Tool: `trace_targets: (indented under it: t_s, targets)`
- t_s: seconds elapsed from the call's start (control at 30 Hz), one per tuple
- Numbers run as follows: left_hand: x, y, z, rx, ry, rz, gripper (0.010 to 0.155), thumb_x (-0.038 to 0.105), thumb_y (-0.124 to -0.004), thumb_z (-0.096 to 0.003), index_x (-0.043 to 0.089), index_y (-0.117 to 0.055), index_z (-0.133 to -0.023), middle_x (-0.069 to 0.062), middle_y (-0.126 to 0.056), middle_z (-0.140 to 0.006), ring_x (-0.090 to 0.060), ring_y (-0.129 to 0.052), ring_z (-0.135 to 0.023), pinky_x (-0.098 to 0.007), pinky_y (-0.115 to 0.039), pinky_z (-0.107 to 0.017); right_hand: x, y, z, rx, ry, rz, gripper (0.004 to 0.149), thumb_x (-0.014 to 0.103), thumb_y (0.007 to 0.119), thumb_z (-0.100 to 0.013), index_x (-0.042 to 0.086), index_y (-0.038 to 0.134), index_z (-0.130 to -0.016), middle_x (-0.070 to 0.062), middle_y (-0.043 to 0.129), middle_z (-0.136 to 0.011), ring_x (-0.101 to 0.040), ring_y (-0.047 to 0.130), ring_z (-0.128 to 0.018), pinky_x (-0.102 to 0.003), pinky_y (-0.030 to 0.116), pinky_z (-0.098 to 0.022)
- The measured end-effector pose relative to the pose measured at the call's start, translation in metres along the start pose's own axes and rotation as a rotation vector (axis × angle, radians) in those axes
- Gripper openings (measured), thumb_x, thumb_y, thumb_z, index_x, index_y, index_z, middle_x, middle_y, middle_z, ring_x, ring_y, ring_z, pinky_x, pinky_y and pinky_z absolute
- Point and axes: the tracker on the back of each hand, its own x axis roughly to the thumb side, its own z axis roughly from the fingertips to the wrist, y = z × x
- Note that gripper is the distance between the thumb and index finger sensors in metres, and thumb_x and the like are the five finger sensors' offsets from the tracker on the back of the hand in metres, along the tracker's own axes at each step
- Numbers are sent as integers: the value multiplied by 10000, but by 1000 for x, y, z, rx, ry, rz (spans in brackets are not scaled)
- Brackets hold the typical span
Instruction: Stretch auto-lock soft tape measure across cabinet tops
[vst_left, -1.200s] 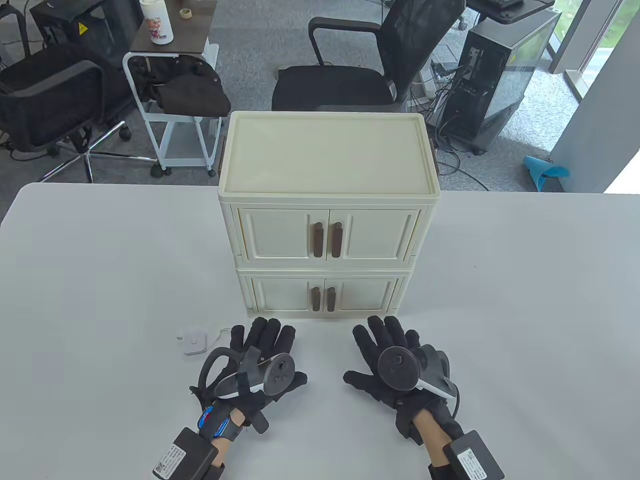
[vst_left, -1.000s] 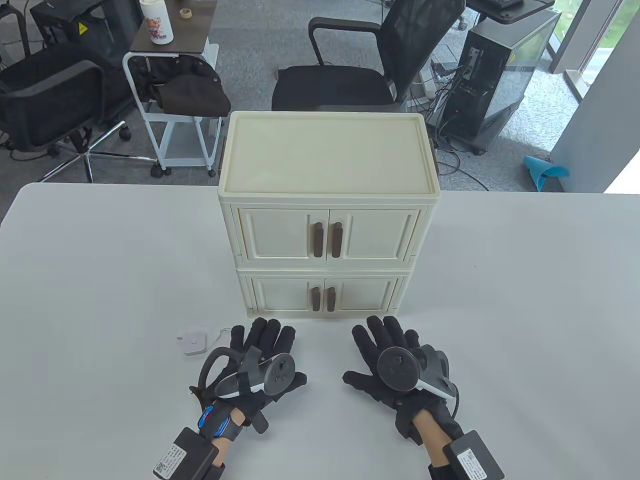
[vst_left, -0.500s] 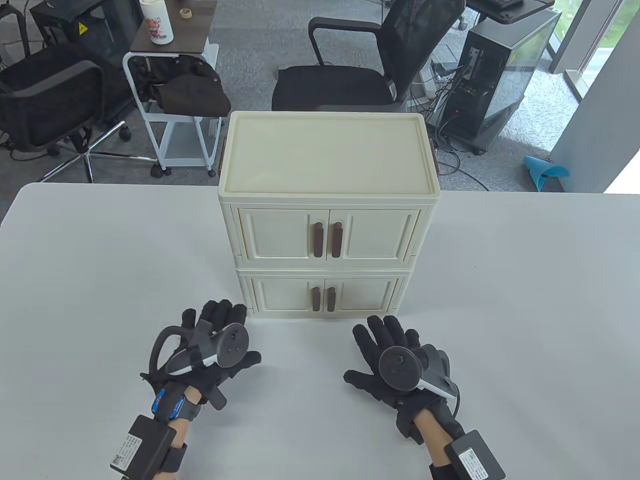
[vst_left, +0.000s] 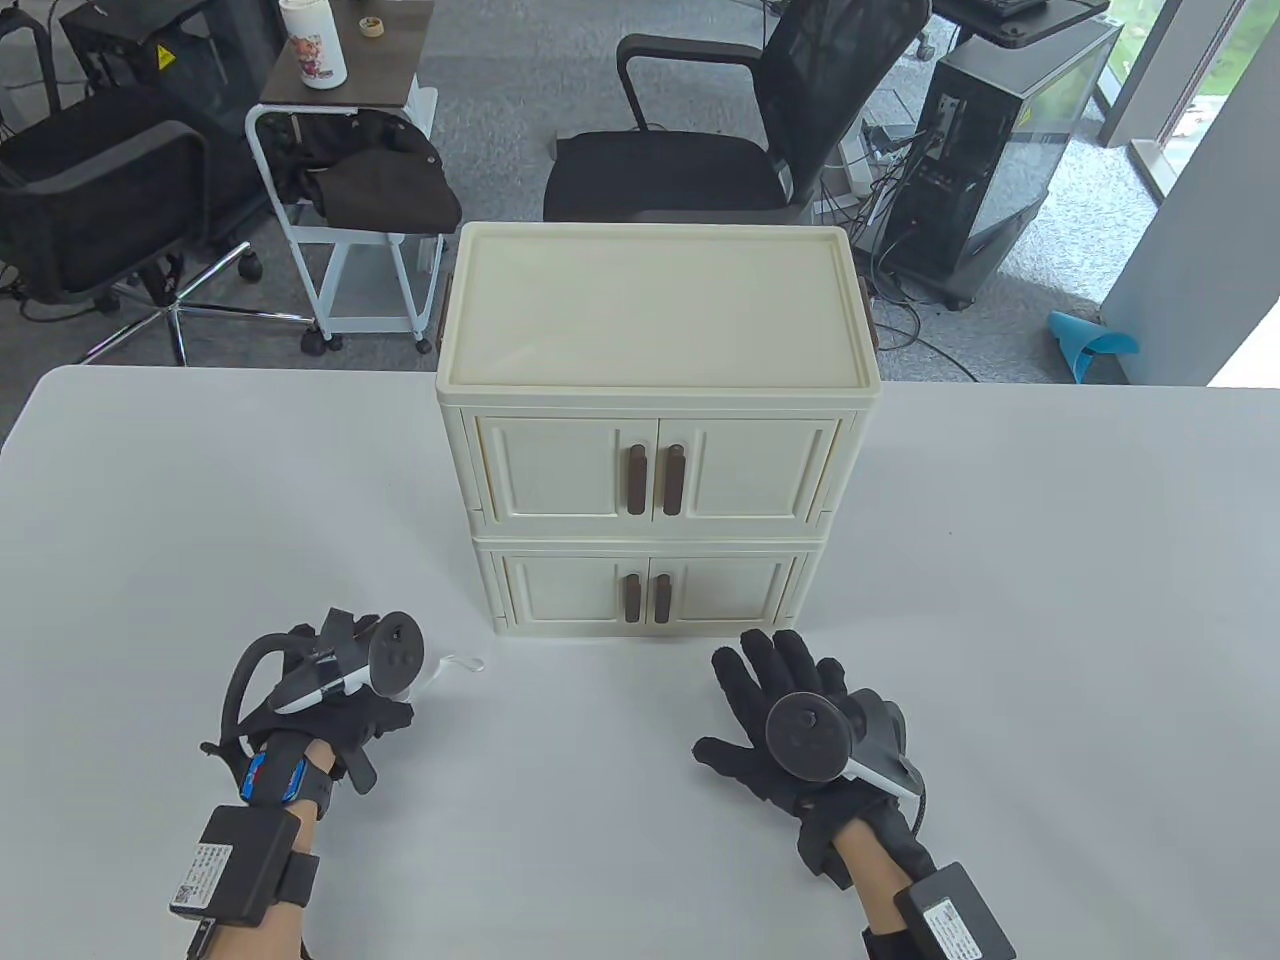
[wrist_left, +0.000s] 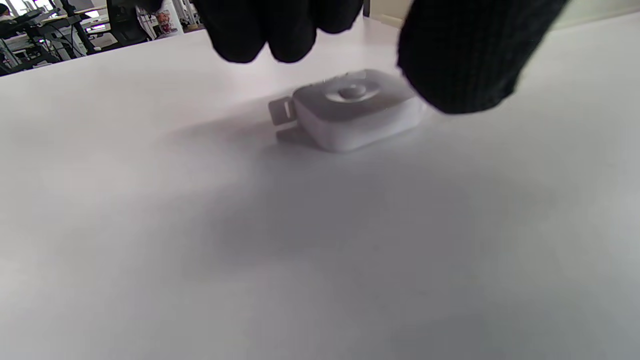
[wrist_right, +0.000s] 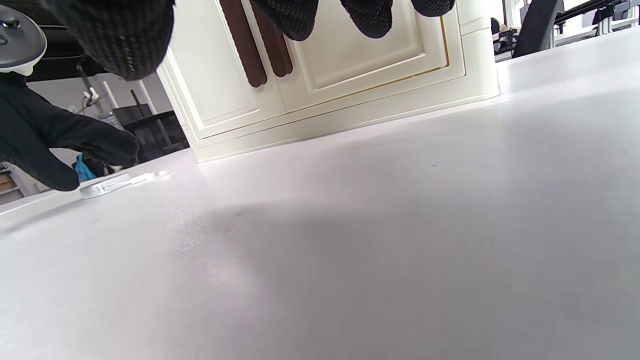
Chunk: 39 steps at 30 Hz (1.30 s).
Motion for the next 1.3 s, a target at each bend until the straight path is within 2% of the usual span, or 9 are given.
trace_targets:
  t_s: [0.33, 0.5, 0.67, 0.9, 1.1, 1.3]
  targets:
    - [4, -12, -6, 17, 2, -10, 806, 459, -892, -487, 194, -491, -1135, -13, -672, -1159, -290, -739, -1085, -626, -531, -777, 0, 0, 1, -2, -1, -4, 843, 648, 719, -530, 194, 392, -1161, -238, 303, -1246, -553, 240, -1106, -809, 289, -670]
    - [7, -9, -1, 39, -17, 6, 794, 488, -890, -484, 188, -517, -1117, -14, -699, -1143, -286, -772, -1060, -636, -542, -777, -1, -1, 1, -5, 2, -5, 838, 644, 720, -531, 190, 401, -1159, -244, 302, -1242, -550, 238, -1105, -787, 290, -684]
    - [15, 20, 13, 103, -45, -13, 804, 509, -878, -483, 175, -519, -1121, -20, -709, -1142, -283, -786, -1057, -630, -562, -773, -4, -6, 2, -19, 11, -17, 828, 644, 719, -532, 182, 428, -1154, -244, 305, -1241, -550, 242, -1104, -785, 305, -687]
    - [44, 79, 42, 220, -165, -23, 791, 571, -874, -466, 175, -602, -1095, -1, -812, -1088, -249, -899, -992, -583, -660, -755, -5, -23, 4, -106, 17, -77, 784, 604, 696, -559, 154, 440, -1147, -259, 394, -1224, -561, 328, -1093, -783, 375, -676]
    - [91, 121, 63, 308, -280, -67, 801, 593, -863, -468, 167, -606, -1096, 0, -837, -1070, -235, -929, -968, -572, -682, -748, -12, -36, -1, -175, 29, -284, 790, 585, 654, -587, 88, 392, -1143, -314, 442, -1188, -588, 438, -1055, -757, 466, -661]
    - [144, 143, 71, 374, -377, -89, 819, 608, -856, -466, 158, -596, -1100, 4, -839, -1064, -231, -931, -963, -570, -685, -748, -12, -38, -9, -157, 9, -611, 785, 569, 630, -611, 38, 384, -1135, -371, 478, -1145, -644, 561, -974, -711, 608, -611]
